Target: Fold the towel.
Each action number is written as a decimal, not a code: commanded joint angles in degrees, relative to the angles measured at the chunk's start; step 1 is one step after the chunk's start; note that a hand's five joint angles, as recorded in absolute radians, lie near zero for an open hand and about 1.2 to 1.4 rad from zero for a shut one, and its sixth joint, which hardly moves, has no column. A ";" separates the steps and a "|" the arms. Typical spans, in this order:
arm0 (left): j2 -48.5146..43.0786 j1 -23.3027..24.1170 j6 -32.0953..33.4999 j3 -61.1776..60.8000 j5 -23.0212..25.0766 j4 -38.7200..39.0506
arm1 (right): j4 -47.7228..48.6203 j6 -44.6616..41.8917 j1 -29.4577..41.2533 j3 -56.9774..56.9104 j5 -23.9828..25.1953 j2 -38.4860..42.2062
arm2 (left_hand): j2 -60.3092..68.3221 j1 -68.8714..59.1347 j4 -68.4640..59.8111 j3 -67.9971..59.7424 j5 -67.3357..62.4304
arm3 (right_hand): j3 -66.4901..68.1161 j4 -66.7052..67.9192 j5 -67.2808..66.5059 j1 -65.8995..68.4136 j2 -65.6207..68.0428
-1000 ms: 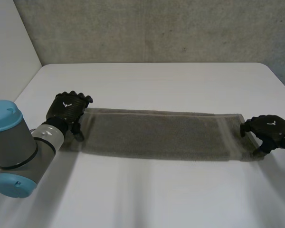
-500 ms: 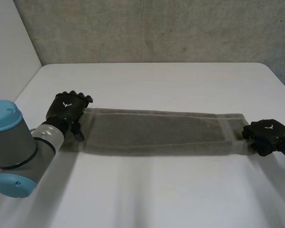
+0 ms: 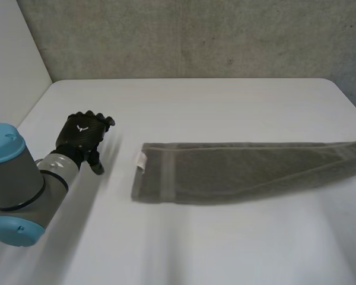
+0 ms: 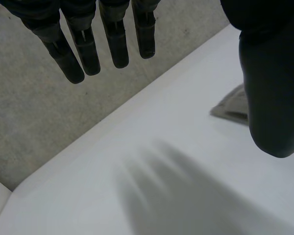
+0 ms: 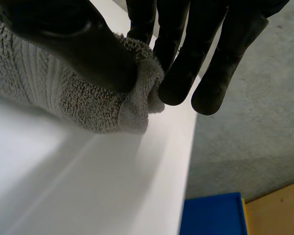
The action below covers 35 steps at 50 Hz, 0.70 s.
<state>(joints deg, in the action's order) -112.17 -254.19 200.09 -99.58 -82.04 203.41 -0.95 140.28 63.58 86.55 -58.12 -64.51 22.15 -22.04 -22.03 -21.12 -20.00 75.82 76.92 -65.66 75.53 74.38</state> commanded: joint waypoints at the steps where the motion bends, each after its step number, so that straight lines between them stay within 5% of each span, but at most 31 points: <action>1: 2.74 0.01 -0.14 0.26 -0.14 0.06 | -4.94 0.87 1.28 -5.52 0.20 -0.35 | -5.04 4.93 4.92 4.01 12.88 | 4.18 3.08 -4.34 4.47 5.62; 12: 4.33 0.63 -6.29 1.67 -0.40 0.06 | -3.62 6.32 31.61 -13.34 -5.16 -3.69 | -5.37 5.26 5.26 4.34 13.22 | 4.18 3.08 -4.34 4.47 5.62; 14: 4.50 1.24 -9.18 2.55 -0.57 0.06 | -0.74 6.15 42.98 -15.44 -8.22 -1.51 | -5.20 5.09 5.09 4.17 13.05 | 4.18 3.08 -4.34 4.47 5.62; 20: 4.68 1.86 -11.21 3.08 -0.58 0.06 | 5.51 5.97 58.91 -17.38 -11.23 5.43 | -5.20 5.09 5.09 4.17 13.05 | 4.18 3.08 -4.34 4.47 5.62; 26: 4.77 3.35 -11.21 3.25 -0.66 0.06 | 6.05 5.01 66.75 -17.12 -11.14 12.73 | -5.20 5.09 5.09 4.17 13.05 | 4.18 3.08 -4.34 4.47 5.62; 32: 4.41 3.62 -11.12 3.25 -0.58 0.06 | 5.96 5.27 67.29 -15.63 -10.44 13.97 | -5.04 4.93 4.92 4.01 12.88 | 3.40 2.30 -3.56 3.69 4.83; 34: 4.07 3.70 -11.12 3.34 -0.58 0.06 | 6.48 6.14 66.94 -13.70 -9.48 13.19 | -5.04 4.93 4.92 4.01 12.88 | -38.09 -39.19 37.93 -37.80 -36.65; 35: 4.06 3.70 -11.12 3.34 -0.58 0.06 | 6.49 6.15 66.94 -13.69 -9.47 13.18 | -5.04 4.93 4.92 4.01 12.88 | -38.32 -39.42 38.15 -38.03 -36.88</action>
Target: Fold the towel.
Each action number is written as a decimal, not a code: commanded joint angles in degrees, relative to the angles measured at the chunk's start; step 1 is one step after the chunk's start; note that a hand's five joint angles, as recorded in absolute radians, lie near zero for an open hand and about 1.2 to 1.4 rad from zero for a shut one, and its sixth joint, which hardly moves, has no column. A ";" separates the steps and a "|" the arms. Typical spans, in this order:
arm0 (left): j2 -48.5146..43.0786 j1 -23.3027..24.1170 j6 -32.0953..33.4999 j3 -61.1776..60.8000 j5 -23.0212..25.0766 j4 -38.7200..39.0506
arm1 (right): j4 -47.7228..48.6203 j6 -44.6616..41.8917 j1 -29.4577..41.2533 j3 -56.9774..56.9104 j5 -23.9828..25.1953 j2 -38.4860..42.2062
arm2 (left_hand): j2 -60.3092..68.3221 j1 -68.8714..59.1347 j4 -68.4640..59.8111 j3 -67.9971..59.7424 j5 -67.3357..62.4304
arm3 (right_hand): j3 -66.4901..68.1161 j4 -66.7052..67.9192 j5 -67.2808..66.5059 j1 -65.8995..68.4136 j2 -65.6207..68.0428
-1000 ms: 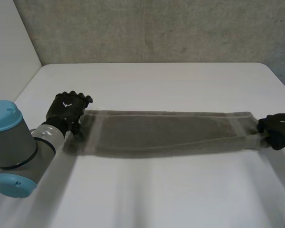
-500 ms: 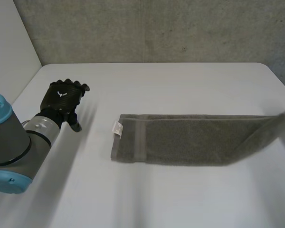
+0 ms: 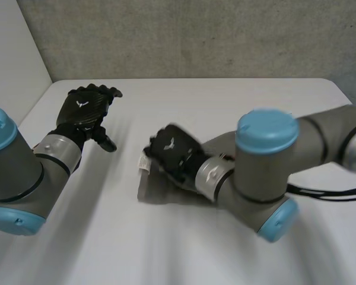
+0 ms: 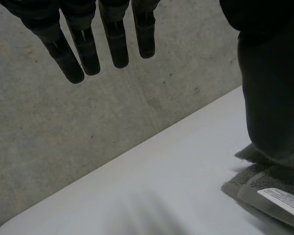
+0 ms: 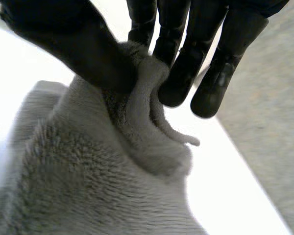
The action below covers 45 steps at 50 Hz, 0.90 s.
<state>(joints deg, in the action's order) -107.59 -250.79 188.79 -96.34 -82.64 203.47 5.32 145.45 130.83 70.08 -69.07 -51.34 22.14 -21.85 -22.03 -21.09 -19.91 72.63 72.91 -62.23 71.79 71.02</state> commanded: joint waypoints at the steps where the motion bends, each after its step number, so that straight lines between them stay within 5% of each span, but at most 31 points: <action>1: -0.61 0.47 0.26 0.36 0.11 0.00 | 0.56 1.76 -0.48 4.00 2.26 -1.21 | -5.20 4.91 5.08 4.15 12.96 | -57.28 -57.56 56.88 -56.44 -55.67; 13: -3.15 6.88 0.09 5.54 -0.06 0.09 | 0.48 12.22 -11.45 13.66 3.50 -15.00 | -5.03 4.74 4.92 3.98 12.80 | -62.63 -62.91 62.23 -61.79 -61.02; 25: -11.59 13.22 0.62 10.38 -1.03 -0.09 | 0.92 12.49 -24.30 29.06 3.24 -20.29 | -5.03 4.74 4.92 3.98 12.80 | -62.63 -62.91 62.23 -61.79 -61.02; 36: -20.47 13.84 5.63 12.14 -5.95 -0.62 | 2.24 11.44 -29.22 36.62 3.15 -19.68 | -4.86 4.57 4.75 3.81 12.63 | -33.78 -34.06 33.38 -32.95 -32.17; 41: -21.09 15.06 6.51 11.35 -7.97 -0.79 | 3.38 9.24 -29.84 36.71 2.71 -19.59 | -4.86 4.57 4.75 3.81 12.63 | 2.96 2.68 -3.36 3.80 4.57; 45: -20.39 16.55 6.33 10.91 -8.41 -1.06 | 3.38 8.10 -29.84 35.66 1.93 -19.59 | -4.86 4.57 4.75 3.81 12.63 | 7.37 7.09 -7.77 8.21 8.98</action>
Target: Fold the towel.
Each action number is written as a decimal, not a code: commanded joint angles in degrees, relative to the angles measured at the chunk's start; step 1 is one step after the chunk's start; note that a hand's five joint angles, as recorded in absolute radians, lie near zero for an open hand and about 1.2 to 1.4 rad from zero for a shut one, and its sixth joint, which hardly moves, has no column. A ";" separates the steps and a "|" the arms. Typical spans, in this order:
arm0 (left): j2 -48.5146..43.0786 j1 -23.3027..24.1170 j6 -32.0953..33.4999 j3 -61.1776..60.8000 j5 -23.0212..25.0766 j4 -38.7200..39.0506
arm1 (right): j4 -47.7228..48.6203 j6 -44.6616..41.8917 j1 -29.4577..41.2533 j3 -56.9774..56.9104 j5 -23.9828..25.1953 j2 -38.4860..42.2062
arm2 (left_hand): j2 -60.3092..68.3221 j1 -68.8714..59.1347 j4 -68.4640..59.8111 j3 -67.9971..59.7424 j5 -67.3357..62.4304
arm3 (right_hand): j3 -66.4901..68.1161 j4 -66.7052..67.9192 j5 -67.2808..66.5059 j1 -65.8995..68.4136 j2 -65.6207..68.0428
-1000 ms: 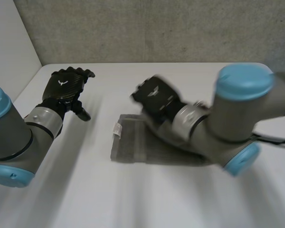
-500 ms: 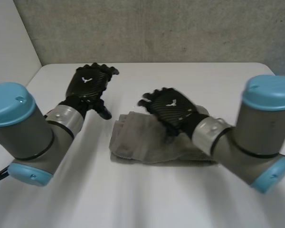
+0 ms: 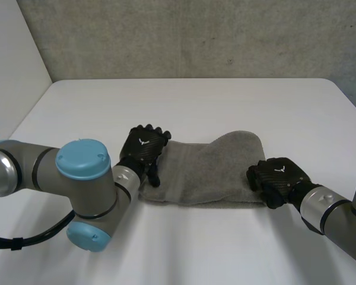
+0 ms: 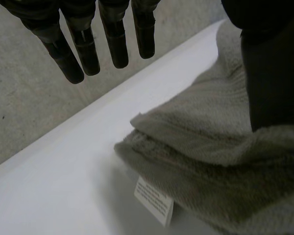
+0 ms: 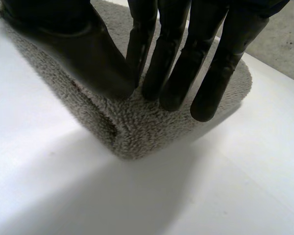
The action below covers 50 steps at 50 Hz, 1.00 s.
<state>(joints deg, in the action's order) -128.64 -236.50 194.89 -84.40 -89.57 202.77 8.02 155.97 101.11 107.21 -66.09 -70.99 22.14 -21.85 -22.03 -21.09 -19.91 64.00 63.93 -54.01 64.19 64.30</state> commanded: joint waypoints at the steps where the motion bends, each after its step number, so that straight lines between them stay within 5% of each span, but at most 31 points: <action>1: 1.28 3.06 0.23 -1.63 -1.92 -0.62 | 0.77 -3.12 -0.03 -2.18 -1.84 -0.03 | -5.03 4.74 4.92 3.98 12.80 | 16.00 16.07 -15.99 15.81 15.70; 10: 8.67 4.03 0.05 -3.57 -2.98 -1.42 | 0.50 -10.25 2.52 -9.83 -6.86 -1.96 | -5.54 5.24 5.42 4.48 13.31 | 16.00 16.07 -15.99 15.81 15.70; 18: 13.06 3.24 0.05 -5.24 -3.24 -1.42 | -0.20 -12.62 15.44 -19.32 -11.34 -1.52 | -5.70 5.41 5.59 4.65 13.47 | 13.70 13.78 -13.69 13.52 13.41; 20: 13.50 2.19 0.05 -6.12 -3.15 -1.42 | -0.46 -12.27 16.40 -19.33 -14.75 -0.64 | -5.70 5.41 5.59 4.65 13.47 | -46.27 -46.19 46.28 -46.45 -46.57; 27: 13.76 -0.80 -0.21 -8.32 -2.71 -1.24 | 1.11 -7.80 13.52 -11.44 -14.52 -1.52 | -5.70 5.41 5.59 4.65 13.47 | -47.02 -46.95 47.03 -47.20 -47.32; 36: 13.24 -0.98 -1.17 -8.06 -2.54 -0.98 | 3.84 3.28 -3.89 2.46 0.86 -2.75 | -6.04 5.75 5.93 4.99 13.81 | -45.18 -45.10 45.19 -45.36 -45.47; 50: 13.24 -0.98 -2.32 -8.50 -2.62 -0.80 | 5.69 4.43 -5.31 2.30 2.10 0.94 | -6.04 5.75 5.93 4.99 13.81 | -33.06 -32.99 33.07 -33.24 -33.36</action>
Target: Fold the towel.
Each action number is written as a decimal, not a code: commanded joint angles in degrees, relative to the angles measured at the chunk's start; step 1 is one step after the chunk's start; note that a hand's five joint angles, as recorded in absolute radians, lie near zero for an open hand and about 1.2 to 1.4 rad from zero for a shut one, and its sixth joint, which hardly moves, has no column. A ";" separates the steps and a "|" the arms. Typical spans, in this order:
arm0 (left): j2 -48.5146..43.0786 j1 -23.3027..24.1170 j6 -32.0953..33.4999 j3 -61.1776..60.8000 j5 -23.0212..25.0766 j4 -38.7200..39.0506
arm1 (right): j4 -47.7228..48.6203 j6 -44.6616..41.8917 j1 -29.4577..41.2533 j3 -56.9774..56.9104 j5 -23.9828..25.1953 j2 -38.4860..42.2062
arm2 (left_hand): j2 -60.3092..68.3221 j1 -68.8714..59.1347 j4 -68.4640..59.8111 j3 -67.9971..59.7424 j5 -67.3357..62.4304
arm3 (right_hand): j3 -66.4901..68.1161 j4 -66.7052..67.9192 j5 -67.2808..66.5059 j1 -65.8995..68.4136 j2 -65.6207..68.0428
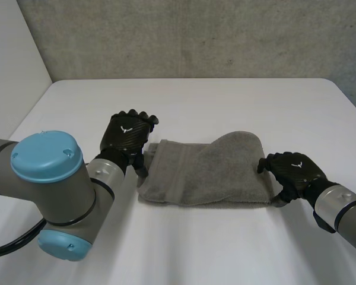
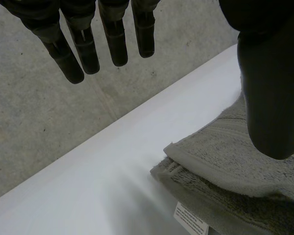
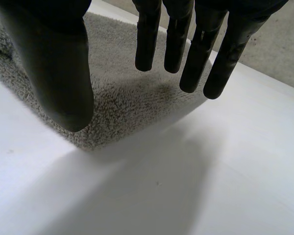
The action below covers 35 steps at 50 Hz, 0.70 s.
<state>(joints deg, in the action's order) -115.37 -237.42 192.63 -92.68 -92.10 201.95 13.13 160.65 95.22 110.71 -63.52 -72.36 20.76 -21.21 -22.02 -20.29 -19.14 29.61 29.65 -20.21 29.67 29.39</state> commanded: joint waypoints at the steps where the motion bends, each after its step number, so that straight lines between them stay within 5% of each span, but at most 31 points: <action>1: -0.04 -0.06 -0.15 -0.31 -0.01 0.02 | 0.67 -0.16 0.58 -1.19 -0.46 2.40 | -4.66 5.11 5.92 4.19 13.03 | 1.67 1.62 -1.07 1.60 1.89; 11: -0.12 0.02 -0.15 -0.31 -0.01 0.02 | 1.90 2.74 0.66 -1.28 -0.20 3.46 | -4.66 5.11 5.92 4.19 13.03 | 14.28 14.24 -13.69 14.22 14.50; 20: -0.12 -0.06 -0.06 -0.66 -0.01 0.11 | 2.69 3.53 1.02 -1.28 -0.20 3.37 | -4.66 5.11 5.92 4.19 13.03 | 50.38 50.34 -49.78 50.32 50.60; 32: 0.05 -0.15 -0.06 -0.57 -0.09 0.11 | 1.99 3.44 3.65 -1.98 -0.81 3.28 | -4.66 5.11 5.92 4.19 13.03 | 50.39 50.35 -49.79 50.33 50.61; 34: 0.14 -0.24 -0.06 -0.66 -0.18 0.11 | 1.81 3.62 3.92 -1.46 -0.73 2.59 | -4.66 5.11 5.92 4.19 13.03 | 17.19 17.15 -16.60 17.13 17.41; 35: 0.14 -0.24 -0.06 -0.66 -0.18 0.11 | 1.81 3.62 3.92 -1.46 -0.72 2.58 | -4.66 5.11 5.92 4.19 13.03 | 16.98 16.93 -16.38 16.91 17.20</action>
<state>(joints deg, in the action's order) -115.42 -237.57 192.56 -93.31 -92.18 202.06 15.46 164.16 98.24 109.11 -64.01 -69.06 20.76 -21.21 -22.02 -20.28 -19.14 72.64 72.64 -62.52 72.40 71.82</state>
